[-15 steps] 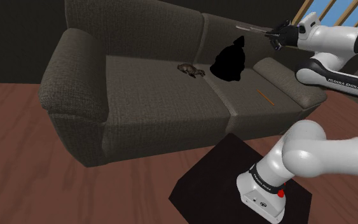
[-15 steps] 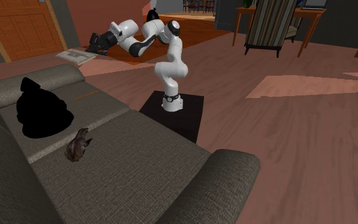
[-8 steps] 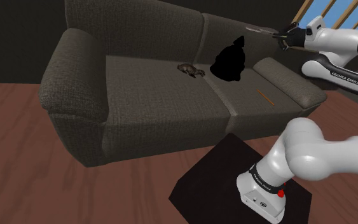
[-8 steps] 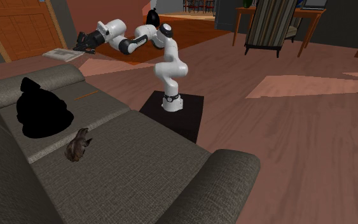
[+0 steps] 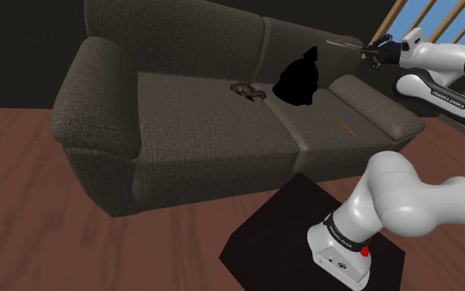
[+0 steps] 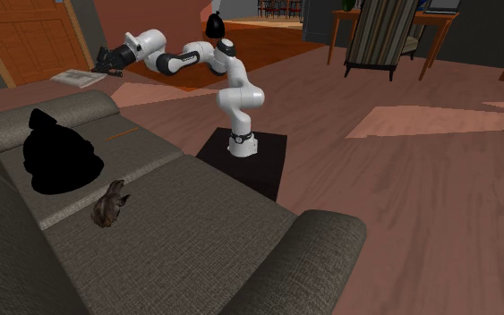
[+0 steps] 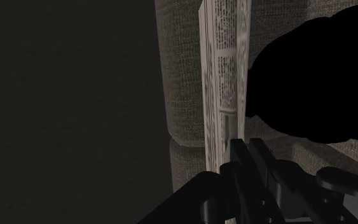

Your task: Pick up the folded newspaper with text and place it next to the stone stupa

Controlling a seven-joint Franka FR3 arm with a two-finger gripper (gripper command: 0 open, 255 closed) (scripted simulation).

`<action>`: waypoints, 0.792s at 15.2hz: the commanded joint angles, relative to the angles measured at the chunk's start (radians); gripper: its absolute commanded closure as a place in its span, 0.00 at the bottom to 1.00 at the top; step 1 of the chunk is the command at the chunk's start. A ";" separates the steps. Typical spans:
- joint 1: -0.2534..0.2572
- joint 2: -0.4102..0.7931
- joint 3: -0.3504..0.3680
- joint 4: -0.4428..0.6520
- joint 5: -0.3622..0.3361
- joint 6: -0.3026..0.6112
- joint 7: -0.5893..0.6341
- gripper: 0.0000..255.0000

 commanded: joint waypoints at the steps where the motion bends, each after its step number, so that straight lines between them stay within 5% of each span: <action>1: 0.003 0.004 -0.023 -0.006 -0.013 0.020 0.000 1.00; 12: -0.009 0.036 -0.154 -0.069 -0.106 0.156 0.024 1.00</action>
